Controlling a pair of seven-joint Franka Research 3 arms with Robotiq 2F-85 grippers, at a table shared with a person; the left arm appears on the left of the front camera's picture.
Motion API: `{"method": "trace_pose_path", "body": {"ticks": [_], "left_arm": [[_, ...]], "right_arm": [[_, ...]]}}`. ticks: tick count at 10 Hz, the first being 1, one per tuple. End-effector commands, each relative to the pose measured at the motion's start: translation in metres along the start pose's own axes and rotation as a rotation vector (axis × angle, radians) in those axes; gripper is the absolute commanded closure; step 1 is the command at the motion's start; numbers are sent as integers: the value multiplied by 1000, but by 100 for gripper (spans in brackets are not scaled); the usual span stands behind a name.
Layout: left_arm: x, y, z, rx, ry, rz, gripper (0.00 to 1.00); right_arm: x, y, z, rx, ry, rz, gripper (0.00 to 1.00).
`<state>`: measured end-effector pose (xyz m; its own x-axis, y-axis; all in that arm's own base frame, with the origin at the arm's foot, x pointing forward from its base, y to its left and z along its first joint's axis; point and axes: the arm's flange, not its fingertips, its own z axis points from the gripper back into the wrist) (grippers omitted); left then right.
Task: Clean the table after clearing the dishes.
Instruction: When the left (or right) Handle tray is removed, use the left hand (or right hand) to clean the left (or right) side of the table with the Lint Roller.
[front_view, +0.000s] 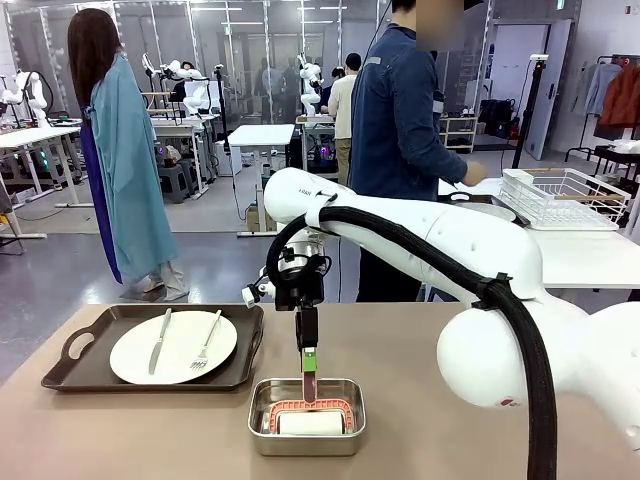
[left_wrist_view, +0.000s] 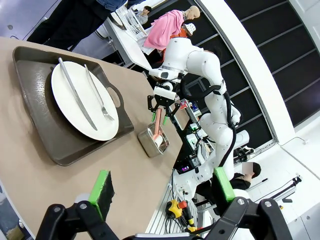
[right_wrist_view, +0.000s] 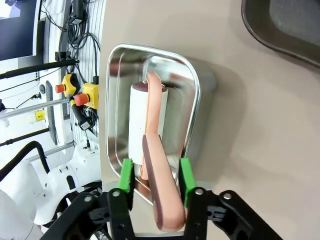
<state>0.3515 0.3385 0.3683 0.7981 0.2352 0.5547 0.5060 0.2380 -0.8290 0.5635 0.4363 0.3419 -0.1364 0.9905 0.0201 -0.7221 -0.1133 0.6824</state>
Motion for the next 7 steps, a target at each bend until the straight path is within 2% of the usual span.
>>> {"method": "trace_pose_path", "body": {"ticks": [1,2,5,7], "left_arm": [[-2,-3,1,13,11,2,0],[-2,-3,1,13,11,2,0],[-2,-3,1,13,11,2,0],[-2,-3,1,13,11,2,0]], "right_arm": [[24,-23,42,8,29,-31,94],[23,-22,42,4,33,-34,100],[22,-13,45,-35,28,-46,100],[19,7,48,-79,22,-79,100]]}}
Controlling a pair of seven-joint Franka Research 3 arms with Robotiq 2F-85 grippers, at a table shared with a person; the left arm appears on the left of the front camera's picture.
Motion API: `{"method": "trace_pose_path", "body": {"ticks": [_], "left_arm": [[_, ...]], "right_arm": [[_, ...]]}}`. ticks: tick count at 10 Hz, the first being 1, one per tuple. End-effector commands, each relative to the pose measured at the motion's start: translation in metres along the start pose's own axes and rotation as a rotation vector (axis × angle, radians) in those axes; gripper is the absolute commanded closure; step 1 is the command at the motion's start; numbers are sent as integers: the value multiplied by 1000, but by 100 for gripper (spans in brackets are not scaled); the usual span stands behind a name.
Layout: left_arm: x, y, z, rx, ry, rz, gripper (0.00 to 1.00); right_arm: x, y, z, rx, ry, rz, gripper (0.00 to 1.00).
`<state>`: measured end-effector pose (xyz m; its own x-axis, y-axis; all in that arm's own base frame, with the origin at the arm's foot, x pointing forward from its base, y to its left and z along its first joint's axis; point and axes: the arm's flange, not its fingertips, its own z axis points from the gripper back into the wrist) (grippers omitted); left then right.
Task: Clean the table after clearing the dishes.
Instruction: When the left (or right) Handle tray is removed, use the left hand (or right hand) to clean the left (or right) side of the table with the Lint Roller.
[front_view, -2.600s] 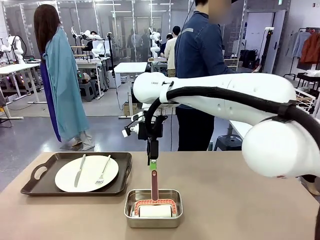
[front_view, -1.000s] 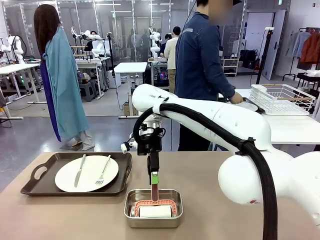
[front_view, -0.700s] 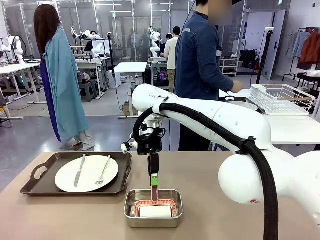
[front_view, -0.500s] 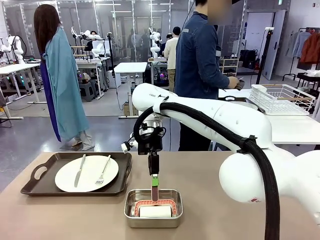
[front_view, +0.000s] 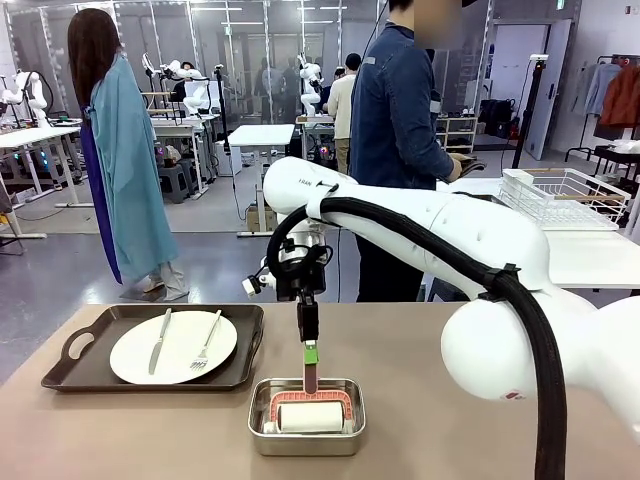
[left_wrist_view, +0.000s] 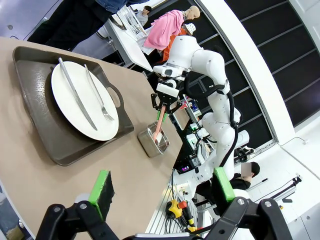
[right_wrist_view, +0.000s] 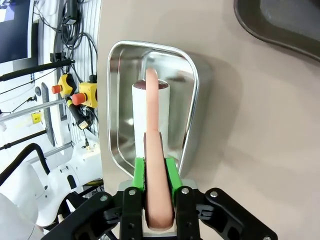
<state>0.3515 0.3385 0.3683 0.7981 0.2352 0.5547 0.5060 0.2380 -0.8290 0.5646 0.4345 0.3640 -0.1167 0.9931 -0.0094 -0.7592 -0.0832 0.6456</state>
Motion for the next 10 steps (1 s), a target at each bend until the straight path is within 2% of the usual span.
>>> {"method": "trace_pose_path", "body": {"ticks": [1,2,4,5,6,7,9,10], "left_arm": [[-2,-3,1,13,11,2,0],[-2,-3,1,13,11,2,0],[-2,-3,1,13,11,2,0],[-2,-3,1,13,11,2,0],[-2,-3,1,13,11,2,0],[-2,-3,1,13,11,2,0],[-2,-3,1,13,11,2,0],[-2,-3,1,13,11,2,0]], "right_arm": [[10,15,37,-50,1,-99,100],[-10,49,46,-80,-26,-170,100],[-70,106,52,-189,-248,-449,100],[-103,123,41,-185,-400,-536,100],[-129,132,31,-157,-471,-607,100],[-158,139,19,-118,-604,-684,100],[-215,141,-18,-49,-897,-668,100],[-237,137,-34,-23,-987,-643,100]]}}
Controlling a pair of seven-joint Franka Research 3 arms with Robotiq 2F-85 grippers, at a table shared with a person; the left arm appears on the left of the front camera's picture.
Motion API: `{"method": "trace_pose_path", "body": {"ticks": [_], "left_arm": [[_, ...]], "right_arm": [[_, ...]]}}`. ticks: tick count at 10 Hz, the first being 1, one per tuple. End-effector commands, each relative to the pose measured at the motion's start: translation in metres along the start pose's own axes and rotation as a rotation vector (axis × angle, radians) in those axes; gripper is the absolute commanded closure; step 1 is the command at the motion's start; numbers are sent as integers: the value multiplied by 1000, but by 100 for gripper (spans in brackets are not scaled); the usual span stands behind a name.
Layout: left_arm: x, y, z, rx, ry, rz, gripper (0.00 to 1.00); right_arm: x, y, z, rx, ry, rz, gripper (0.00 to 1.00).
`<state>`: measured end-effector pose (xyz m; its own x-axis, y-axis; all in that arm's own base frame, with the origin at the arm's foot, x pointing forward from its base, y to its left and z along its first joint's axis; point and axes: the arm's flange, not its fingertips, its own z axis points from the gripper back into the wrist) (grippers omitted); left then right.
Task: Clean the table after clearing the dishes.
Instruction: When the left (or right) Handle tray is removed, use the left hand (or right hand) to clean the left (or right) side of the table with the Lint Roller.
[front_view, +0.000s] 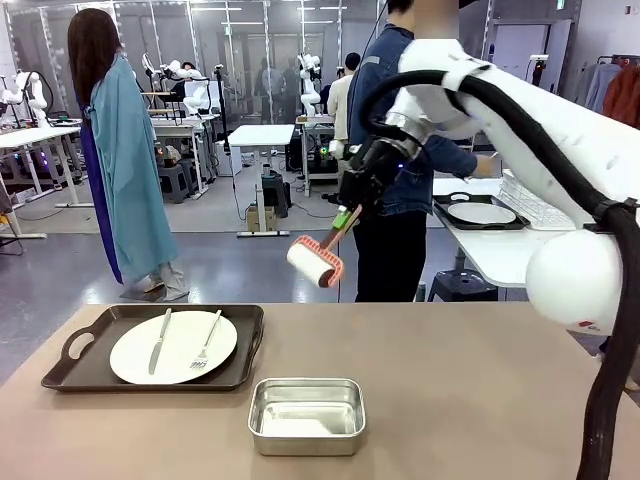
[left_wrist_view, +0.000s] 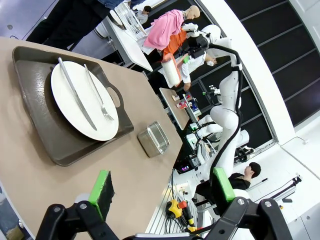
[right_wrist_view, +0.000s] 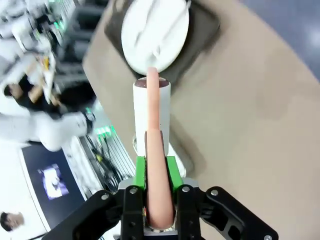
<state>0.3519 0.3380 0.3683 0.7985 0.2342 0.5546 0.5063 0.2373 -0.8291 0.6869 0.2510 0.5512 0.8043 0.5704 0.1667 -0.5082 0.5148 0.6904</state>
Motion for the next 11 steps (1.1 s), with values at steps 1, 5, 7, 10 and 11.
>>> {"method": "trace_pose_path", "body": {"ticks": [1,5,7,10,11], "left_arm": [[-2,-3,2,14,10,2,0],[-2,-3,2,14,10,2,0],[-2,-3,2,14,10,2,0],[-2,-3,2,14,10,2,0],[-2,-3,2,14,10,2,0]], "right_arm": [[-257,-22,-107,49,-125,-3,100],[-319,-52,-108,87,0,-233,100],[-345,-63,-99,154,-115,-213,100],[-370,-86,-71,132,-277,-365,100],[-365,-92,-68,139,-272,-325,100]]}}
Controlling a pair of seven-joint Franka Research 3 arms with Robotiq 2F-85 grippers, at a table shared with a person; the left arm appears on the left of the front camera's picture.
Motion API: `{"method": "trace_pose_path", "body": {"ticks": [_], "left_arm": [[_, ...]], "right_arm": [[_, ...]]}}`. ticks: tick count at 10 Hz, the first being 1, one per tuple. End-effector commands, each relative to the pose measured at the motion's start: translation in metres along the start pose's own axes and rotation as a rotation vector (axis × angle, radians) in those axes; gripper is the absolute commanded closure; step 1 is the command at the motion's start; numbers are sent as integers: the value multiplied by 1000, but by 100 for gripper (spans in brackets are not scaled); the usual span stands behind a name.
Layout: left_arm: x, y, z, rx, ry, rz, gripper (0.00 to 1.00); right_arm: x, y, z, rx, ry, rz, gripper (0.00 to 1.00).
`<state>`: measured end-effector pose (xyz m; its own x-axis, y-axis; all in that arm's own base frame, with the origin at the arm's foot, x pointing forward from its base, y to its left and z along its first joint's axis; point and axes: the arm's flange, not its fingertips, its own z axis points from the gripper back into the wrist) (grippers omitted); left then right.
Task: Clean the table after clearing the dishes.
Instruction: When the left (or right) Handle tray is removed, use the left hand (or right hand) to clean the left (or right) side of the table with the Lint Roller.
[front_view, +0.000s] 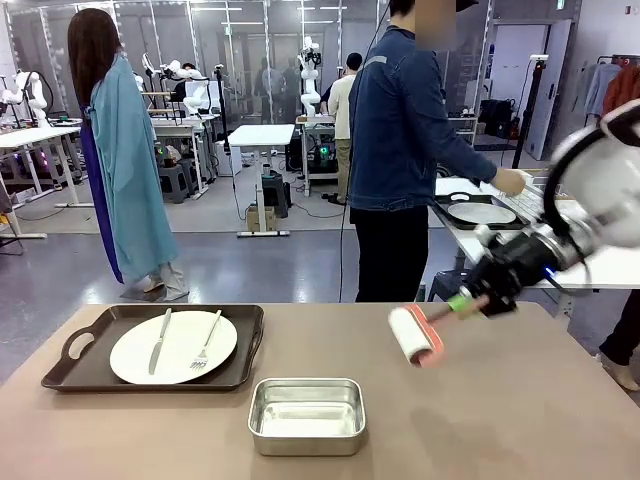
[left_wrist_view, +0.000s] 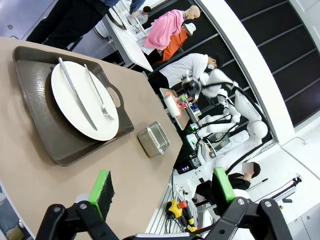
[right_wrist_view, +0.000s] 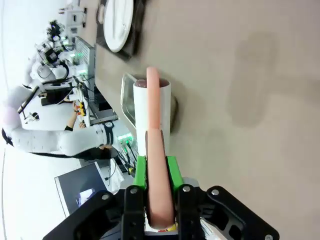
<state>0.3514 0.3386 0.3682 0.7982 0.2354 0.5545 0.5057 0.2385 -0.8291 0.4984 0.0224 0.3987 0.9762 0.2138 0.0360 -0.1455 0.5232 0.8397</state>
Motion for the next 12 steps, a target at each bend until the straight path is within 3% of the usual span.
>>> {"method": "trace_pose_path", "body": {"ticks": [1,9,10,12], "left_arm": [[-2,-3,1,13,11,1,0],[-2,-3,1,13,11,1,0],[-2,-3,1,13,11,1,0],[-2,-3,1,13,11,1,0]], "right_arm": [[51,17,2,1,27,9,100],[51,17,2,1,27,9,100],[53,12,1,-2,18,26,79],[47,15,-19,-67,-87,-36,79]]}}
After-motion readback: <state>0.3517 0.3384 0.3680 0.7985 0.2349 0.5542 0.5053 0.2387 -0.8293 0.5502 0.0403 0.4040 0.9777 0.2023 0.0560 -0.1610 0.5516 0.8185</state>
